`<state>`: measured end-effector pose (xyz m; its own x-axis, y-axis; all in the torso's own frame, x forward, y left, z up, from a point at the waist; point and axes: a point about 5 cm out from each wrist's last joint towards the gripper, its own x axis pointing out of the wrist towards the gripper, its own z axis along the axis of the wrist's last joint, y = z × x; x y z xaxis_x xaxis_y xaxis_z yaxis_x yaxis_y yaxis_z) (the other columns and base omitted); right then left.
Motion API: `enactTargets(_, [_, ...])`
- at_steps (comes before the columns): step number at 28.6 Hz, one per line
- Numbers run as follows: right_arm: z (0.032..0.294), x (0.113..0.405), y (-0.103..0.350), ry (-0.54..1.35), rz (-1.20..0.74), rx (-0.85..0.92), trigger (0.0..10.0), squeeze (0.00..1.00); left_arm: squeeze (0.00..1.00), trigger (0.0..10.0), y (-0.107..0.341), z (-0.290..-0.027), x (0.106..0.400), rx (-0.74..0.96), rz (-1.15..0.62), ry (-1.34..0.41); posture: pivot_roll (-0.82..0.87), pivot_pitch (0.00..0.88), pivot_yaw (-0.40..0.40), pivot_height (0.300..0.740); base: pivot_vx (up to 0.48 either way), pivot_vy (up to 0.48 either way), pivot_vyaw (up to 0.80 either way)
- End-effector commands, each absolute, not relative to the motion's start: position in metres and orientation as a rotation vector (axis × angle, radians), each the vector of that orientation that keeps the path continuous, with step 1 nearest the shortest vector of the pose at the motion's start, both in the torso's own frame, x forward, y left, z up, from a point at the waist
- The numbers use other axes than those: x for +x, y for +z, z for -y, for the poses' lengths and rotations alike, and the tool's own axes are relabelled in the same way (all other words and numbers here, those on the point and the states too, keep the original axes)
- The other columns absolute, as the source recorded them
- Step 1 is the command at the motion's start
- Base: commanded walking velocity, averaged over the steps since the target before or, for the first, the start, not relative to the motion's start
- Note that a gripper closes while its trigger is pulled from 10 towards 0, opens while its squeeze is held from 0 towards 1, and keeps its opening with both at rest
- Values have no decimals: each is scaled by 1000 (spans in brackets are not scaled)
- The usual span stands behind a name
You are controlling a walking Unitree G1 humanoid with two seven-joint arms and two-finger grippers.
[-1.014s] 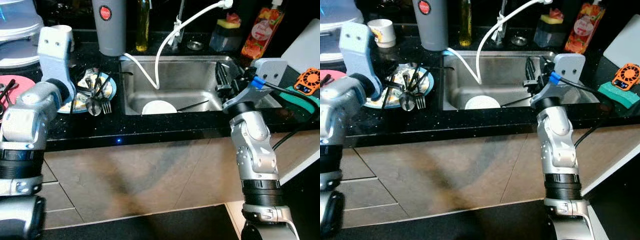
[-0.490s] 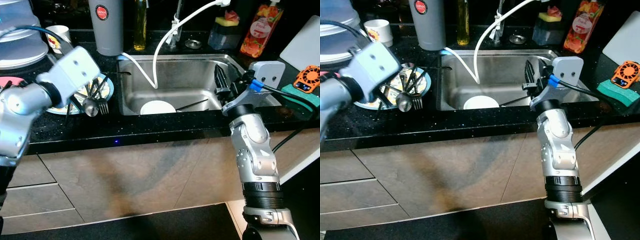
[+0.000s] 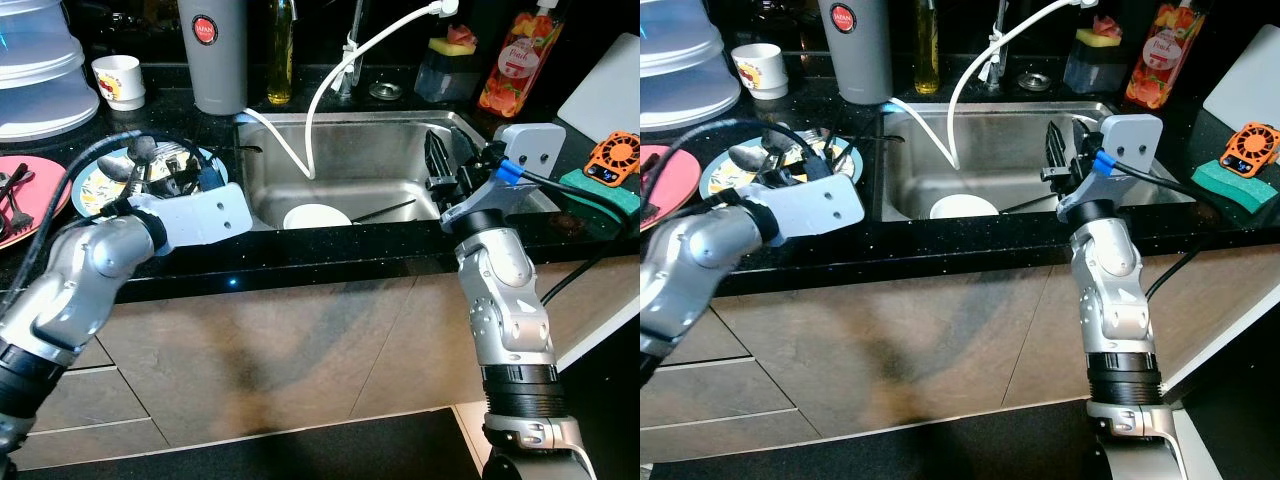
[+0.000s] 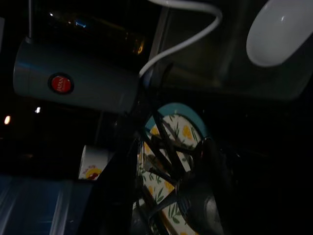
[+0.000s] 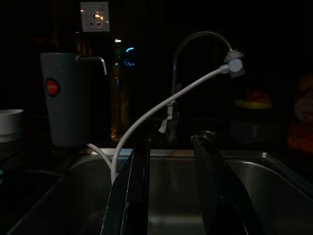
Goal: Kitchen organization
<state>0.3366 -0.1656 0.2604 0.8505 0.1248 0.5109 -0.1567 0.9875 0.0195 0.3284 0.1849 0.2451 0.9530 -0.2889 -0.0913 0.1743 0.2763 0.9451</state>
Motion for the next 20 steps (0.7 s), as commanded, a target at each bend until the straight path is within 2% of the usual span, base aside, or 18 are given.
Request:
enactTargets(1, [167, 336, 257, 139, 526, 75, 10000, 0, 0, 10000, 233, -184, 330, 1292, 68, -299, 133, 24, -9, 740, 0, 0, 0])
enactTargets(11, [169, 337, 257, 130, 528, 86, 10000, 0, 0, 10000, 216, -196, 334, 1424, 14, -253, 134, 26, -7, 740, 0, 0, 0])
enactTargets(17, [170, 336, 257, 127, 527, 87, 10000, 0, 0, 10000, 216, -189, 326, 1396, 20, -322, 134, 26, -7, 740, 0, 0, 0])
enactTargets(20, [169, 336, 256, 127, 526, 88, 10000, 0, 0, 10000, 217, -195, 326, 1435, 25, -284, 141, 28, -6, 740, 0, 0, 0])
